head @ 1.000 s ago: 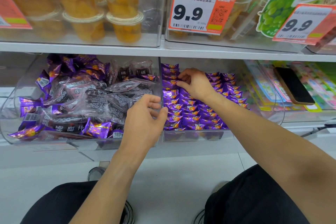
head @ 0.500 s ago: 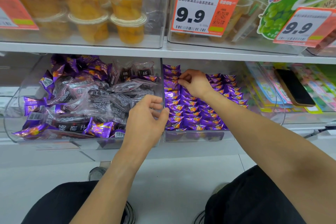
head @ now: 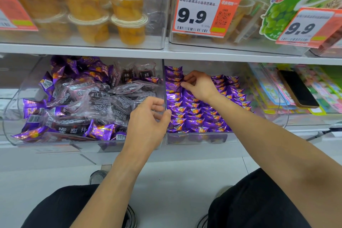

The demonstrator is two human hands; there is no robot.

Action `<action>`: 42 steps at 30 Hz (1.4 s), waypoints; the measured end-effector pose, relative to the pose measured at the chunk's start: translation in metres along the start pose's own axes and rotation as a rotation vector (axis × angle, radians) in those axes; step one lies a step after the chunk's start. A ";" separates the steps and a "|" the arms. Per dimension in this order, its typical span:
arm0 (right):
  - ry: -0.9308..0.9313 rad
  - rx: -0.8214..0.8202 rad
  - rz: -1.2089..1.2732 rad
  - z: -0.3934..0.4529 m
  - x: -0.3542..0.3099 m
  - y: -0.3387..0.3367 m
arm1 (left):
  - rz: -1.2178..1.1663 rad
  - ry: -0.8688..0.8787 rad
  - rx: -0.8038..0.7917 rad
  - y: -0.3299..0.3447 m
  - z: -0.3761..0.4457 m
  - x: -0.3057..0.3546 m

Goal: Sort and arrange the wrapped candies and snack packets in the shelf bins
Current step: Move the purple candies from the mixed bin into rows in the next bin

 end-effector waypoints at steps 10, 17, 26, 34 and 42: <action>-0.379 0.047 0.300 -0.097 -0.118 -0.017 | 0.148 0.078 0.040 -0.045 0.008 0.002; -0.592 -0.236 0.015 -0.068 -0.205 0.042 | 0.585 0.068 0.154 -0.147 0.071 -0.056; -0.442 -0.290 -0.320 0.023 -0.228 0.139 | 0.644 -0.084 0.109 -0.159 0.123 -0.096; -0.355 -0.319 -0.377 0.035 -0.228 0.153 | 0.601 -0.072 0.260 -0.165 0.129 -0.098; -0.286 -0.300 -0.346 0.029 -0.229 0.148 | 0.765 -0.072 0.318 -0.165 0.129 -0.092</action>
Point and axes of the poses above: each hand's wrist, its own z-axis towards the middle knuckle, its own y-axis out of the palm, x = y × z, the point moved 4 cm from there along z, towards the middle knuckle, and after that the axes turned 1 degree about y, right-handed, at the moved point
